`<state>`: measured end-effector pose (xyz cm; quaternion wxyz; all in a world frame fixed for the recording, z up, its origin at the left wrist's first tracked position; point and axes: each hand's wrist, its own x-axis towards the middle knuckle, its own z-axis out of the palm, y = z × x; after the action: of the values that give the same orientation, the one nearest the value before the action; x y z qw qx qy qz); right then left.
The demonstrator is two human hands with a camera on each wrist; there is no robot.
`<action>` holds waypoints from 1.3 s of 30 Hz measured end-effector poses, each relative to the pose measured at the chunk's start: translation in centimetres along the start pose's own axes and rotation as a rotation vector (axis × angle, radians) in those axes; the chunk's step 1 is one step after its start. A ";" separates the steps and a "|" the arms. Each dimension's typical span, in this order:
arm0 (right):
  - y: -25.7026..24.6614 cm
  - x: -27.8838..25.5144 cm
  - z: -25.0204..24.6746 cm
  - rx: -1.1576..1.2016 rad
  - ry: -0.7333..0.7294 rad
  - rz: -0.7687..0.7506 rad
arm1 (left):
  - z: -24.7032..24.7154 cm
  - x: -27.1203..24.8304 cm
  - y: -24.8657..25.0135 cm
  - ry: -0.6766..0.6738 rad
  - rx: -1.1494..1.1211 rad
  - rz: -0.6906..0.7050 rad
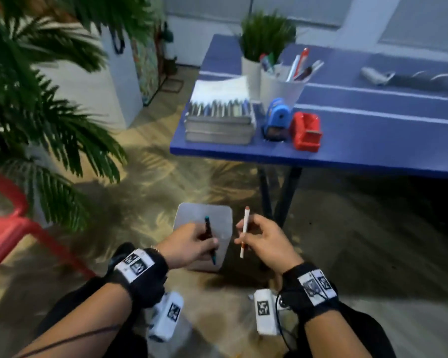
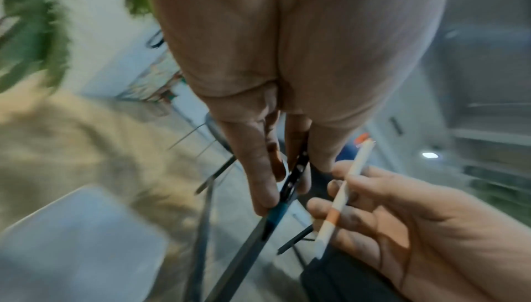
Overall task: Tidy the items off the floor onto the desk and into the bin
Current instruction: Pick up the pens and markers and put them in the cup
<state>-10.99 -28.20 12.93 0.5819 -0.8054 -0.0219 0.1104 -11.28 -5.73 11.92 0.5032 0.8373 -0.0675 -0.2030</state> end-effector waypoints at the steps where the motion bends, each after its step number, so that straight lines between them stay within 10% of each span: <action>1: -1.9 -1.0 -0.8 0.001 0.034 -0.051 | -0.8 -0.9 2.1 0.003 0.064 0.057; 9: -16.7 -4.6 -9.0 -0.260 0.306 -0.484 | -6.9 -3.1 23.6 0.449 0.565 0.533; 17: -23.3 -5.3 -15.0 -0.296 0.488 -0.568 | -11.5 6.6 37.4 0.633 0.675 0.541; 39: -20.3 -5.3 -16.1 -0.271 0.274 -0.506 | -13.5 20.3 32.9 0.658 0.940 0.256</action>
<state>-11.02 -37.52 37.64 0.4757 -0.8520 -0.1575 -0.1514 15.66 -17.11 40.63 0.0931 0.9747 -0.0910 0.1818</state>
